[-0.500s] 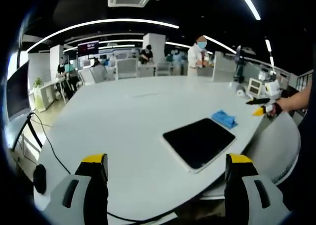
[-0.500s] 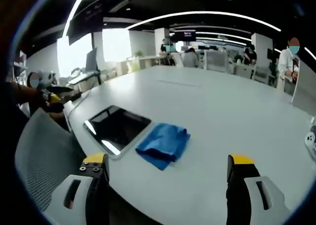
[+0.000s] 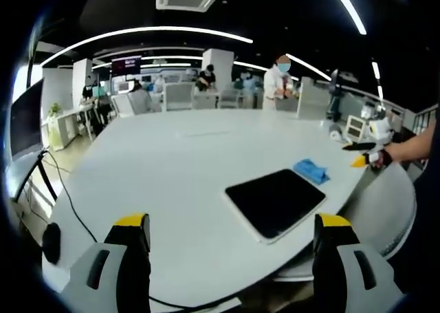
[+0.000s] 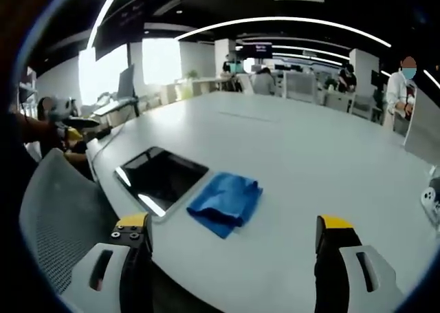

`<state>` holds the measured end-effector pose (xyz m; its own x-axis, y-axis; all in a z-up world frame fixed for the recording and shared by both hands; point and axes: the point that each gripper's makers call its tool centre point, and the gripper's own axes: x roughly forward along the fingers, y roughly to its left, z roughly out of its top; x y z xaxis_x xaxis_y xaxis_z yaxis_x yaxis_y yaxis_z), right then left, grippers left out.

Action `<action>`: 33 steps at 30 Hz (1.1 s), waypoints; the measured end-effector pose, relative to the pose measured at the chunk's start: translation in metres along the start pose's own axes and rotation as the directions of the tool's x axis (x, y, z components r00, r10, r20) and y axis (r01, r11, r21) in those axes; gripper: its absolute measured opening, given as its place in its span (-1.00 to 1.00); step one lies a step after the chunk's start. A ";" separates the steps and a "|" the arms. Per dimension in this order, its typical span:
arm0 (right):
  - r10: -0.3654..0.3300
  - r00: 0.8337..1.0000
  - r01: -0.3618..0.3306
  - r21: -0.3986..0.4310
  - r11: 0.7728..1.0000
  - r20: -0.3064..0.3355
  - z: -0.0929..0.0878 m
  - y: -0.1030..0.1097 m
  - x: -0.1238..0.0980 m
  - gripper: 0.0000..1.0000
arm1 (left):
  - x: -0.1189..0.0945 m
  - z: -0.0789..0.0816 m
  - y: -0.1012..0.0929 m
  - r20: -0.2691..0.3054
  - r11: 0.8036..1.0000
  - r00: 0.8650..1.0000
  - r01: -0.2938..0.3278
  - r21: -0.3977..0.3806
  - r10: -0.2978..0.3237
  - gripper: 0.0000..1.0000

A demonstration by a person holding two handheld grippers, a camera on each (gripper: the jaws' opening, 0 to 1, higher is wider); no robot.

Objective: Wipe the mirror surface with the cleaning cloth until all visible marks leave the cleaned area.

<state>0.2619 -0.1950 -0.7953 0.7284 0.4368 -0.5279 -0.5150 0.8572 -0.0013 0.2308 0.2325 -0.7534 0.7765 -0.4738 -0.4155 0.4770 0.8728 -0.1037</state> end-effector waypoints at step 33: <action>-0.020 0.998 0.024 0.068 0.997 -0.053 -0.013 -0.008 -0.002 0.98 | 0.001 -0.002 -0.005 -0.039 1.000 0.999 -0.001 0.028 0.002 0.99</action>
<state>0.2587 -0.2066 -0.8050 0.7136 0.4045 -0.5719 -0.4657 0.8838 0.0440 0.2286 0.2280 -0.7554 0.7609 -0.4668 -0.4507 0.4875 0.8697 -0.0777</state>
